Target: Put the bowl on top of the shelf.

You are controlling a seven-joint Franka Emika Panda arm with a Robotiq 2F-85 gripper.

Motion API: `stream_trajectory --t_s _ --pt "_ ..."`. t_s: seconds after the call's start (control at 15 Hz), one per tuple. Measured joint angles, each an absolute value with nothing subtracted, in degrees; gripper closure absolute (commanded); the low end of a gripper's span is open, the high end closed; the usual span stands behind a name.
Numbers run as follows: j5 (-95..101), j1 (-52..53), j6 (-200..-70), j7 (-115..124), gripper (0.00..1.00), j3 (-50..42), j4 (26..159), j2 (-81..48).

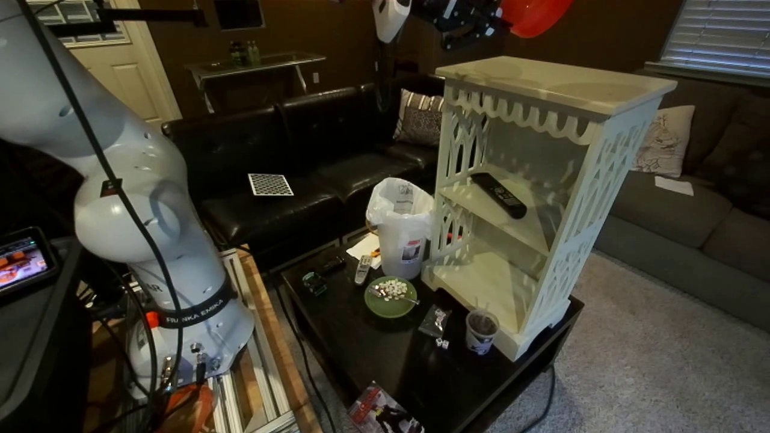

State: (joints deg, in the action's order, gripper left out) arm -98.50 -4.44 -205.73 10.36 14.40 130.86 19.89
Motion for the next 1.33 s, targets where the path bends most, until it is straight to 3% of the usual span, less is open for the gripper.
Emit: stream_trajectory --t_s 0.33,0.53,0.73,1.33 --pt "-103.7 -1.4 -203.3 6.4 0.99 12.6 129.6 19.5" --pt "-116.2 7.0 -203.6 -5.5 0.99 7.0 125.5 17.4" --pt "-124.7 15.7 -210.9 -16.9 0.99 0.7 118.2 14.0" --pt "-133.9 28.2 -235.1 -51.4 0.99 -9.0 91.5 8.5"
